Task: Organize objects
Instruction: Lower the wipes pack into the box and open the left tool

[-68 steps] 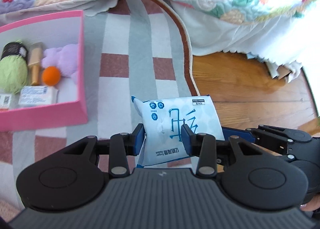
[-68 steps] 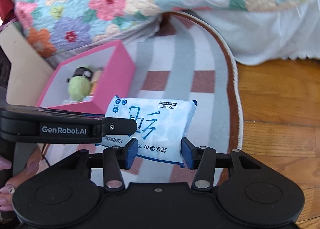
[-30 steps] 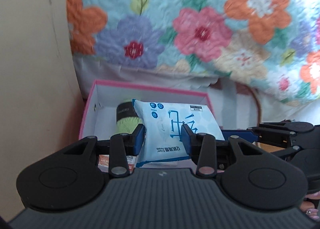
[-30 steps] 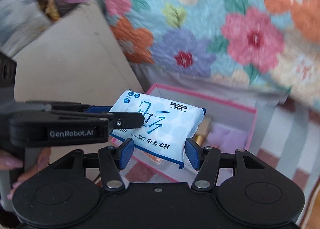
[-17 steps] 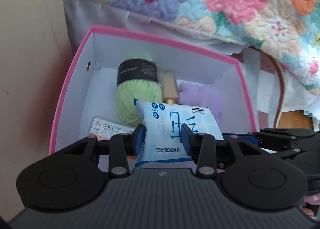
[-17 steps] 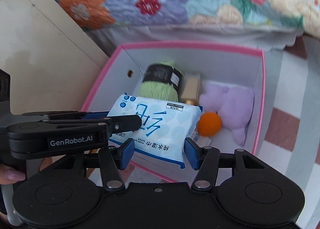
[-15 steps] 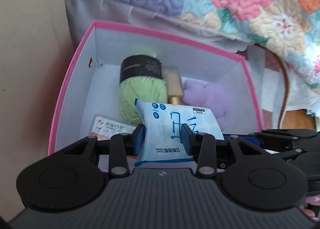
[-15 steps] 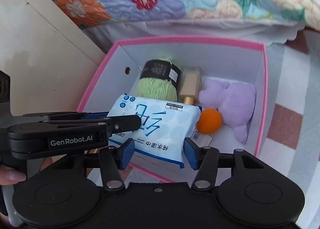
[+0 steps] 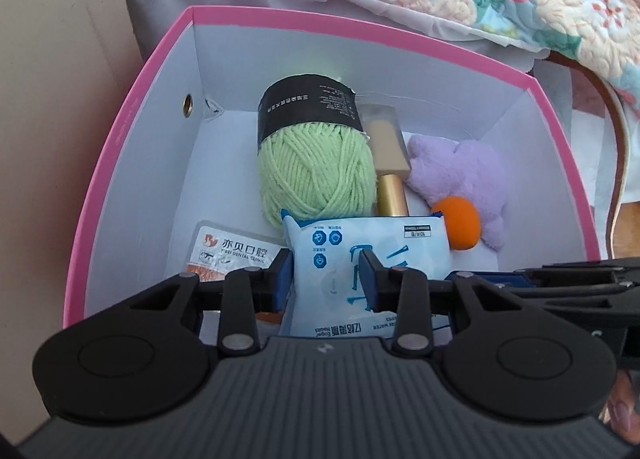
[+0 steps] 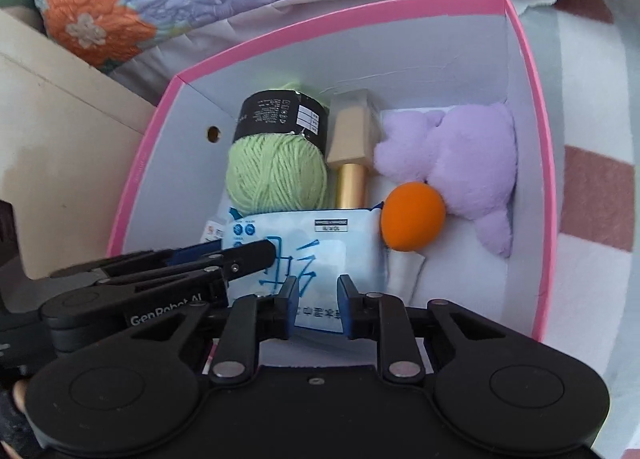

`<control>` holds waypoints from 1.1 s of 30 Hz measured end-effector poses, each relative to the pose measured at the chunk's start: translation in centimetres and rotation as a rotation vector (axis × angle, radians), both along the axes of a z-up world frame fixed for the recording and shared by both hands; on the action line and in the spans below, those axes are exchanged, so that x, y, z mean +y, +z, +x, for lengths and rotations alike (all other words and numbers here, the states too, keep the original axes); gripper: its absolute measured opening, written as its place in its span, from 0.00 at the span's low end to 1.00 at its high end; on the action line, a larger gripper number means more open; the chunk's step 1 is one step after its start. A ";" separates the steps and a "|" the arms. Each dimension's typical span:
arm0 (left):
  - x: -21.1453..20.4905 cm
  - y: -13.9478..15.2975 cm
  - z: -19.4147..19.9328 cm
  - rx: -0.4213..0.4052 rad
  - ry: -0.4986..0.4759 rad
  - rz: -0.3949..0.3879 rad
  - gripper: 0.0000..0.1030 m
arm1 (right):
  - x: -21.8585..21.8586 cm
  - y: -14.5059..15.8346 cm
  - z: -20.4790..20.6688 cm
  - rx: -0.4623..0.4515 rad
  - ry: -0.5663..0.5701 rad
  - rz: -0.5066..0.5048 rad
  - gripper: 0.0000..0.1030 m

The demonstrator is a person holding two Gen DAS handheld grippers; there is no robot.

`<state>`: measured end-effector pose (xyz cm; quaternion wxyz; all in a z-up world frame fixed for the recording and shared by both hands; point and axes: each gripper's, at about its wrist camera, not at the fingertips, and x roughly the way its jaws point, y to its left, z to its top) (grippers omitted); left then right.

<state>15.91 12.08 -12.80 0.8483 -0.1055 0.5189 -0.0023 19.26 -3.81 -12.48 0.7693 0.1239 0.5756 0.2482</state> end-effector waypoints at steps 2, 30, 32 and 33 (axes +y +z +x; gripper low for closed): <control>0.1 0.0 0.1 -0.008 0.002 -0.014 0.34 | 0.2 0.2 -0.3 -0.016 0.008 -0.015 0.24; -2.1 11.8 -6.2 -0.035 0.062 0.122 0.92 | -4.3 11.4 -7.9 -0.339 0.025 -0.115 0.41; -2.3 12.9 -7.0 -0.028 0.053 0.132 0.92 | -4.8 12.3 -9.0 -0.348 0.016 -0.109 0.42; -2.4 13.4 -7.4 -0.025 0.052 0.140 0.93 | -5.0 12.7 -9.6 -0.356 0.014 -0.112 0.42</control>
